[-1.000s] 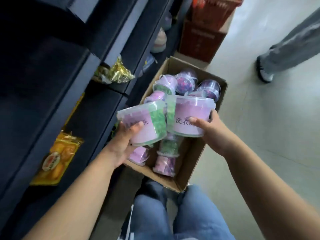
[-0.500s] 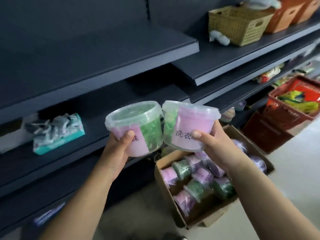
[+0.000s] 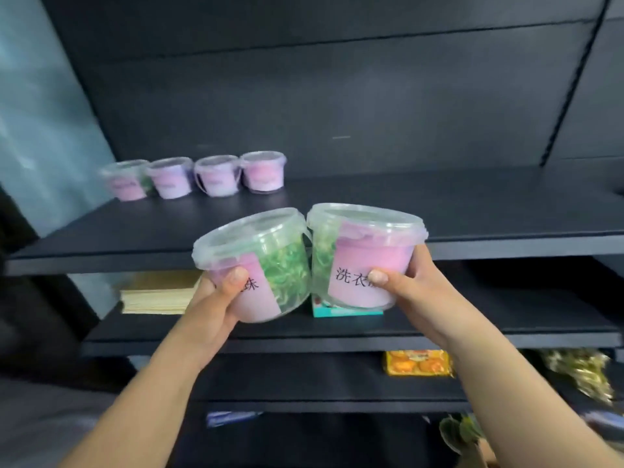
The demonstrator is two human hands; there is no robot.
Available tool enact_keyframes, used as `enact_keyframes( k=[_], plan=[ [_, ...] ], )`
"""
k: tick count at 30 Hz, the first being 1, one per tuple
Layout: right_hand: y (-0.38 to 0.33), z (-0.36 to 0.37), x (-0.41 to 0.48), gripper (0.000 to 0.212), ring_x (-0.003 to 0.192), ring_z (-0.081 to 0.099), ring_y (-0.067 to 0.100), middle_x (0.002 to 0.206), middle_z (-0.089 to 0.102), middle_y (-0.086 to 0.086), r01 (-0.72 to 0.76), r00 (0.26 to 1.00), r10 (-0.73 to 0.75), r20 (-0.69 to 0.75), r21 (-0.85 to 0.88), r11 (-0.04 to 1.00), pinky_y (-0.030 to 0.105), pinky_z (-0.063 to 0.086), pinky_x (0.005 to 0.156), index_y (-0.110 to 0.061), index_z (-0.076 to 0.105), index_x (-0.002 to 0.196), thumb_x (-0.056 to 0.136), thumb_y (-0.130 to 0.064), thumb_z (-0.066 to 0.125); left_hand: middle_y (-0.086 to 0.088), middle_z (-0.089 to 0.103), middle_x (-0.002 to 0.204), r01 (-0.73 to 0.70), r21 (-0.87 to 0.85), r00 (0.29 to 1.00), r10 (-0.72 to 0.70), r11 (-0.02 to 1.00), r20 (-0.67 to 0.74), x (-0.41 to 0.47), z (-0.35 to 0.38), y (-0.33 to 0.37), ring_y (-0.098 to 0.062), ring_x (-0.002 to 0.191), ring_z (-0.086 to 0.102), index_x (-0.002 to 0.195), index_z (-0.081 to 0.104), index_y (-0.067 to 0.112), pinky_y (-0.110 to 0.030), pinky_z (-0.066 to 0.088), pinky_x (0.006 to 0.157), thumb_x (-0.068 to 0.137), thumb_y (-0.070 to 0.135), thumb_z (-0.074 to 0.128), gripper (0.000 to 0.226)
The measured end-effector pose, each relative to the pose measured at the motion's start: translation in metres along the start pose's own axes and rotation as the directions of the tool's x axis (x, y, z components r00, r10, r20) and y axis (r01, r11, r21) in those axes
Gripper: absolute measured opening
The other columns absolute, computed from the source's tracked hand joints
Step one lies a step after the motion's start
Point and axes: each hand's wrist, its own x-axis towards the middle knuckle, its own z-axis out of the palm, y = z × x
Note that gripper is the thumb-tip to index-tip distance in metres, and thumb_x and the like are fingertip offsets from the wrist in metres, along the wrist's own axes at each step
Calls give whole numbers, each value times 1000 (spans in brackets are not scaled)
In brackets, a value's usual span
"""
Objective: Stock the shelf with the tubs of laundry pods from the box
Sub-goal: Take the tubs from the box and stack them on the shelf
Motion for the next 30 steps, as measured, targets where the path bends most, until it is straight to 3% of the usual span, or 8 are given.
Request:
enact_keyframes(
  k=[5, 12, 15, 21, 23, 25, 27, 30],
  plan=[
    [19, 95, 56, 120, 116, 57, 15, 125, 58, -2, -2, 995, -1, 104, 30, 1000, 42, 45, 101, -31, 33, 130, 27, -55, 89, 3, 68, 108, 19, 28, 994, -16, 999, -112, 8, -103, 35, -7, 96, 66, 122, 50, 18, -24, 54, 83, 18, 58, 88, 118],
    [27, 143, 136, 113, 109, 62, 10, 118, 63, -8, -33, 987, 29, 159, 20, 999, 33, 48, 94, -36, 38, 122, 23, -56, 89, 10, 74, 92, 70, 51, 990, -63, 996, -122, 55, -171, 47, -3, 87, 68, 110, 53, 24, -22, 57, 67, 11, 56, 88, 109],
    [22, 147, 184, 123, 110, 61, 11, 121, 61, -5, 18, 984, -17, 177, -3, 1000, 32, 49, 93, -32, 34, 129, 22, -56, 89, 13, 71, 100, 28, 126, 989, -9, 992, -149, 94, -186, 50, 0, 95, 65, 114, 52, 27, -29, 52, 87, 15, 64, 84, 110],
    [0, 151, 308, 122, 112, 59, 17, 125, 56, 3, 80, 976, -79, 204, 0, 997, 36, 49, 94, -25, 36, 126, 19, -49, 91, 18, 72, 94, -57, 208, 975, 99, 976, -199, 200, -201, 72, 3, 92, 65, 105, 54, 28, -20, 53, 85, 24, 64, 83, 93],
    [-3, 157, 351, 114, 105, 61, 13, 122, 56, 3, 96, 977, -99, 191, 25, 995, 27, 54, 84, -19, 32, 129, 32, -30, 90, 12, 68, 101, -72, 206, 956, 127, 976, -265, 239, -209, 77, -2, 94, 63, 110, 53, 22, -30, 48, 97, 42, 45, 85, 78],
    [-4, 164, 386, 101, 101, 60, 11, 119, 55, 0, 116, 977, -126, 174, 65, 991, 23, 55, 78, -17, 28, 133, 47, -21, 81, 1, 60, 114, -94, 214, 929, 163, 972, -333, 271, -215, 80, -10, 103, 58, 120, 47, 14, -43, 40, 105, 55, 37, 70, 73],
    [0, 171, 415, 108, 109, 58, 14, 122, 54, -2, 129, 979, -136, 152, 61, 990, 31, 52, 89, -20, 26, 133, 43, -30, 84, -2, 58, 117, -78, 255, 910, 173, 964, -376, 297, -222, 83, -18, 109, 57, 117, 48, 15, -48, 40, 103, 59, 40, 62, 65],
    [5, 180, 446, 105, 113, 56, 14, 122, 52, -6, 154, 985, -155, 80, 15, 988, 38, 49, 96, -28, 27, 126, 41, -39, 87, 3, 60, 109, -29, 307, 904, 156, 951, -399, 332, -239, 86, -19, 108, 56, 98, 53, 25, -46, 44, 99, 61, 41, 73, 46]
  ],
)
